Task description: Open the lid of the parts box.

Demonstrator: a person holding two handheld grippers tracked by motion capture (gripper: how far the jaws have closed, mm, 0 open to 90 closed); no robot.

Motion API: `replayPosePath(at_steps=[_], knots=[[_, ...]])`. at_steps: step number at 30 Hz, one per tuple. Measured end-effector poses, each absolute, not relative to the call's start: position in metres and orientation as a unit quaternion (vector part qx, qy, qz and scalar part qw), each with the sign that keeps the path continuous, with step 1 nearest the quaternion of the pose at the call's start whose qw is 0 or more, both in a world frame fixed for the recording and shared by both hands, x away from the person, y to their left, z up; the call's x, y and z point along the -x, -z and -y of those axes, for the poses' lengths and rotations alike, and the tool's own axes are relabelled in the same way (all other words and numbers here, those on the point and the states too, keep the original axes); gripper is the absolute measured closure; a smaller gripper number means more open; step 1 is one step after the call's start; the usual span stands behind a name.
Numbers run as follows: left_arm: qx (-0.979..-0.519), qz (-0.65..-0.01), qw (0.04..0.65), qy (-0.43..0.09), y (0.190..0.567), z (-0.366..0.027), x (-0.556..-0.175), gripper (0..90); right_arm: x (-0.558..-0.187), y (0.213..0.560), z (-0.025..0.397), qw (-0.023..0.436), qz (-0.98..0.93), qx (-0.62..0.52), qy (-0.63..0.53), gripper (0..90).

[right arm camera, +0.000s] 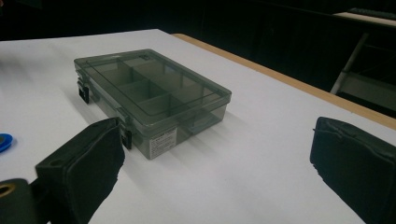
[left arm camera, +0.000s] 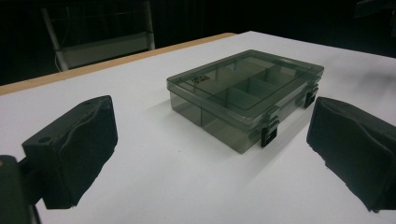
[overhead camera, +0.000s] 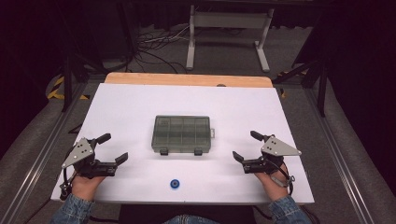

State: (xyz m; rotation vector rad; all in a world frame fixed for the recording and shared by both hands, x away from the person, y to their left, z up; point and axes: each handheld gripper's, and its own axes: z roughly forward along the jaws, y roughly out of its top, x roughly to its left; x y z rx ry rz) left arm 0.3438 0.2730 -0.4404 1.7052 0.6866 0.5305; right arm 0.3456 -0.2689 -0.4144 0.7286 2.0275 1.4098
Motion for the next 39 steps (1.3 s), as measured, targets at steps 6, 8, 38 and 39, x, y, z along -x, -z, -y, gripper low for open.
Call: replayPosePath(at_steps=[6, 8, 38, 39], knots=[[-0.731, -0.291, 0.575, -0.224, 0.441, -0.272, -0.346, 2.5, -0.345, 0.415, 0.269, 0.277, -0.751, -0.281, -0.529, 2.3], [-0.733, -0.291, 0.573, -0.223, 0.441, -0.272, -0.347, 2.6, -0.345, 0.415, 0.269, 0.28, -0.752, -0.281, -0.527, 2.3], [-0.736, -0.275, 0.576, -0.224, 0.423, -0.257, -0.358, 3.3, -0.351, 0.406, 0.263, 0.264, -0.751, -0.276, -0.539, 2.5], [-0.737, -0.275, 0.576, -0.223, 0.422, -0.255, -0.359, 3.4, -0.353, 0.405, 0.261, 0.263, -0.75, -0.275, -0.54, 2.5]])
